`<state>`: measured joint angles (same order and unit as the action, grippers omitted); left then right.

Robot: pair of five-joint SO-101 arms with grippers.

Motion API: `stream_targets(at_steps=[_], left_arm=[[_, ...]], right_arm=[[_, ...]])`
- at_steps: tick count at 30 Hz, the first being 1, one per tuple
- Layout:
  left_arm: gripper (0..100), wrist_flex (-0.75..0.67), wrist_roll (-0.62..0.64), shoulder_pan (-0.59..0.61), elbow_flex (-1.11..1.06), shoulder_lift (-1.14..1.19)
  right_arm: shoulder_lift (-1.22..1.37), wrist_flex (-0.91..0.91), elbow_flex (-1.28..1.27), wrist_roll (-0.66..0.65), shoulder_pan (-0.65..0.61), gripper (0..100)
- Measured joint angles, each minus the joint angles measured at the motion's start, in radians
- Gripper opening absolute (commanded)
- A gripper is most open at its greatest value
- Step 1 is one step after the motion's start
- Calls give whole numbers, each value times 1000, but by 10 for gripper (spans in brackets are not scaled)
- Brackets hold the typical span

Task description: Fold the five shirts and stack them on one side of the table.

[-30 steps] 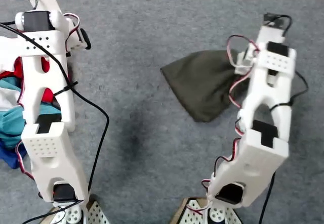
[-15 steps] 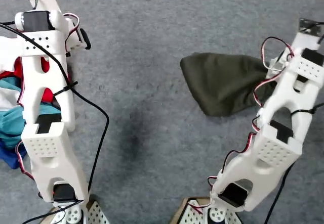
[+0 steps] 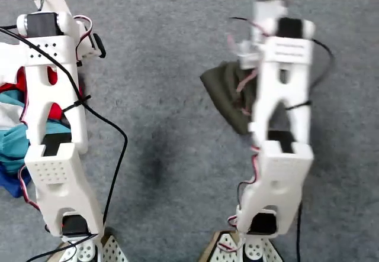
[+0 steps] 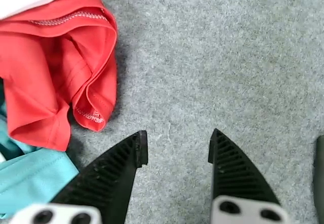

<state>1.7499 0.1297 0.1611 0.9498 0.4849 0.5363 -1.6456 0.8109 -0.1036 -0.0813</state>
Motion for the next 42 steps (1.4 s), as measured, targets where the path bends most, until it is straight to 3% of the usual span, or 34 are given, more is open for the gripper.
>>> stream_targets(at_steps=[7,14,20,32,42], left_arm=[[207,0,0,46,0,0],[208,0,0,135,0,0],[208,0,0,147,0,0],[208,0,0,149,0,0],[208,0,0,92,0,0]], right_arm=[[0,-115,140,0,-284,4],[11,-118,140,0,-331,4],[118,-51,147,-64,-229,4],[227,63,364,-253,124,4],[400,104,371,-305,158,4]])
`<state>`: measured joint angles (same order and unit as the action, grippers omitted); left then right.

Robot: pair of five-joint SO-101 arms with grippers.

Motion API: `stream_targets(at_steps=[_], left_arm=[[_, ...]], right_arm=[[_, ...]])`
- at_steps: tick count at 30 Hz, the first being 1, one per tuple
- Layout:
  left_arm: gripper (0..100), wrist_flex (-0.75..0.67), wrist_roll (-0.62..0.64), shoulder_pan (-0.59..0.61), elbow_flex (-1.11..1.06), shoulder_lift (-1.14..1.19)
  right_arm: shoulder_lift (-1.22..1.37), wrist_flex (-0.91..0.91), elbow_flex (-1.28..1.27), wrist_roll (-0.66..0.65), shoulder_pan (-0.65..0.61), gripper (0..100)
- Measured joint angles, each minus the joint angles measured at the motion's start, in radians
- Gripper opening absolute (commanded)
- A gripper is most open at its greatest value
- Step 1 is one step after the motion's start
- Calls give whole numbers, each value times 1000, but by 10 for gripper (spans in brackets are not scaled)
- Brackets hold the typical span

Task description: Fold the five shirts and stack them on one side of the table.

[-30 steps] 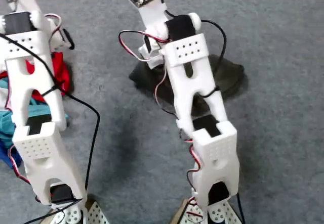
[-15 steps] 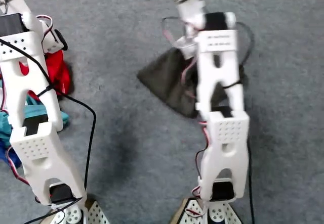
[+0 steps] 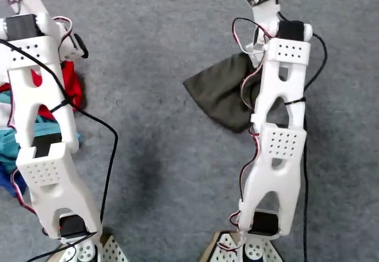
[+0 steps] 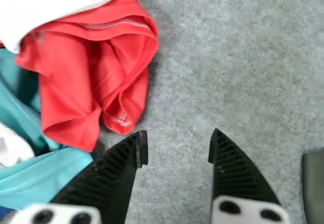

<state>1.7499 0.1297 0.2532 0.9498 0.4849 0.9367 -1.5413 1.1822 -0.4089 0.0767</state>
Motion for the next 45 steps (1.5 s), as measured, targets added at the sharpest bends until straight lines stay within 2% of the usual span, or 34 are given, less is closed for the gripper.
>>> stream_targets(at_steps=[5,12,19,24,33,38,41,45], left_arm=[[208,0,0,-8,0,0],[208,0,0,-8,0,0],[208,0,0,-8,0,0],[208,0,0,-8,0,0],[208,0,0,-8,0,0],[208,0,0,-8,0,0],[208,0,0,-8,0,0],[208,0,0,-8,-2,0]], right_arm=[[0,0,3,-2,31,12],[8,-37,3,-2,100,199],[8,-135,3,-23,112,207],[8,-170,3,32,112,226],[77,-219,6,106,112,416],[89,-222,98,163,132,422],[80,-222,181,233,144,422],[29,-222,155,362,141,422]])
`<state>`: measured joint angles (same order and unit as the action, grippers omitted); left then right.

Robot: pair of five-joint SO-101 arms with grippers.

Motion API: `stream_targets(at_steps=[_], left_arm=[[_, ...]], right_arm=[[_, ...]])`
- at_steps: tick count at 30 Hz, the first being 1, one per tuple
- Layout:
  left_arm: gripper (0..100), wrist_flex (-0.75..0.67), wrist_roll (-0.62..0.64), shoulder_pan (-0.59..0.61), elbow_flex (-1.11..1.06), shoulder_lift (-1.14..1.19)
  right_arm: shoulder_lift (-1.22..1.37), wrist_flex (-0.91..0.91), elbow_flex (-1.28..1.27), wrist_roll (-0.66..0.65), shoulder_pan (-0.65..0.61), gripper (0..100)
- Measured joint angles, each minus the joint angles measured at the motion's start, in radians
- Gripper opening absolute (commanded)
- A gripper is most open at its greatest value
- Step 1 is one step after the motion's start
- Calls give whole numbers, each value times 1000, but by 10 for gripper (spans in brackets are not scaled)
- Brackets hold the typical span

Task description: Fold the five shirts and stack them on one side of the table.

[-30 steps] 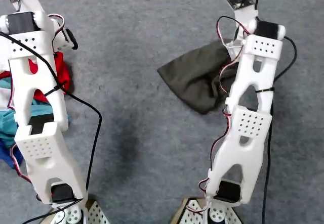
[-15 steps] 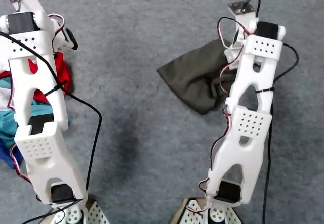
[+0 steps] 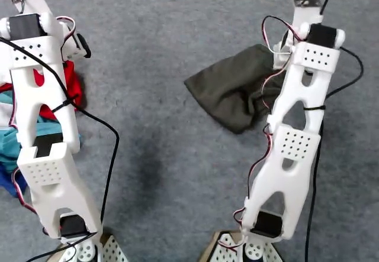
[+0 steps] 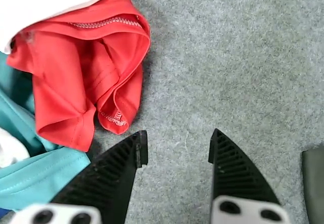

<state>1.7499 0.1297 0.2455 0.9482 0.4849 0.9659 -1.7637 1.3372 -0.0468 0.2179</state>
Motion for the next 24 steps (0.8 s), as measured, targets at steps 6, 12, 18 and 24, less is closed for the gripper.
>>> stream_targets(at_steps=[6,12,18,24], left_arm=[[208,0,0,0,-2,0],[208,0,0,0,-2,0],[208,0,0,0,-2,0],[208,0,0,0,-2,0]], right_arm=[[-40,2,-327,129,-49,422],[-40,94,-477,180,-77,422],[-40,181,-486,183,-75,355],[8,210,-486,183,-78,97]])
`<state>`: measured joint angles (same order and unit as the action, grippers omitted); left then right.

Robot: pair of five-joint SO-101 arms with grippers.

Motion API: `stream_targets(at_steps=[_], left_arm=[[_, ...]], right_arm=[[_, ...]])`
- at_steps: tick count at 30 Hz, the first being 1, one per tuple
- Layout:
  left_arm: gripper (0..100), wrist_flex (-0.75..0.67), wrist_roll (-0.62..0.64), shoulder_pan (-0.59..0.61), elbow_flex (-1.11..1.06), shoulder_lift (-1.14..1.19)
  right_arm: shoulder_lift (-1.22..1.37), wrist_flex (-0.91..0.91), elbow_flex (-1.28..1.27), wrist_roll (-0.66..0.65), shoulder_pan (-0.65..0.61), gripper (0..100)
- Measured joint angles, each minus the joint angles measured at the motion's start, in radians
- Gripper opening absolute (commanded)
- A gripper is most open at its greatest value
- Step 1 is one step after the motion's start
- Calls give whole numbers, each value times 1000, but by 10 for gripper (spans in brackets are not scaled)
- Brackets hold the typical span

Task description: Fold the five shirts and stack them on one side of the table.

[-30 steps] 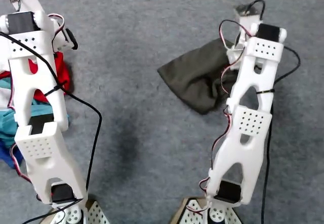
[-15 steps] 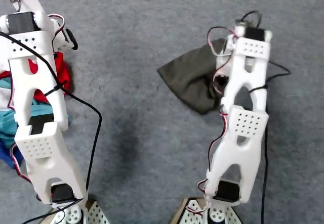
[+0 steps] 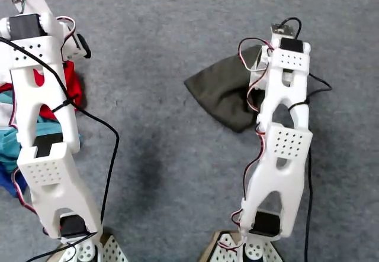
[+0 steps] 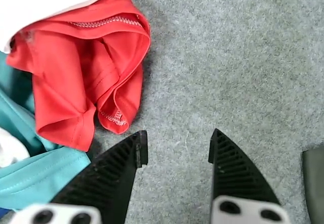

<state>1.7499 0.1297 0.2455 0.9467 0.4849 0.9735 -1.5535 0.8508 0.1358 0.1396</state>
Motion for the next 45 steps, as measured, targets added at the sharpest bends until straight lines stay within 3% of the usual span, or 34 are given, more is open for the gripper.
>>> stream_targets(at_steps=[3,15,22,29,37,43,45], left_arm=[[208,0,0,0,0,0],[208,0,0,0,0,0],[208,0,0,0,0,0],[208,0,0,0,0,0],[208,0,0,0,0,0],[208,0,0,0,0,0],[208,0,0,0,0,0]], right_arm=[[8,0,8,0,2,6],[15,-60,172,0,9,4],[17,-103,397,-8,178,4],[20,-104,422,-71,367,4],[115,-104,430,-106,459,5],[123,-104,437,-150,462,161],[124,-104,471,-138,462,170]])
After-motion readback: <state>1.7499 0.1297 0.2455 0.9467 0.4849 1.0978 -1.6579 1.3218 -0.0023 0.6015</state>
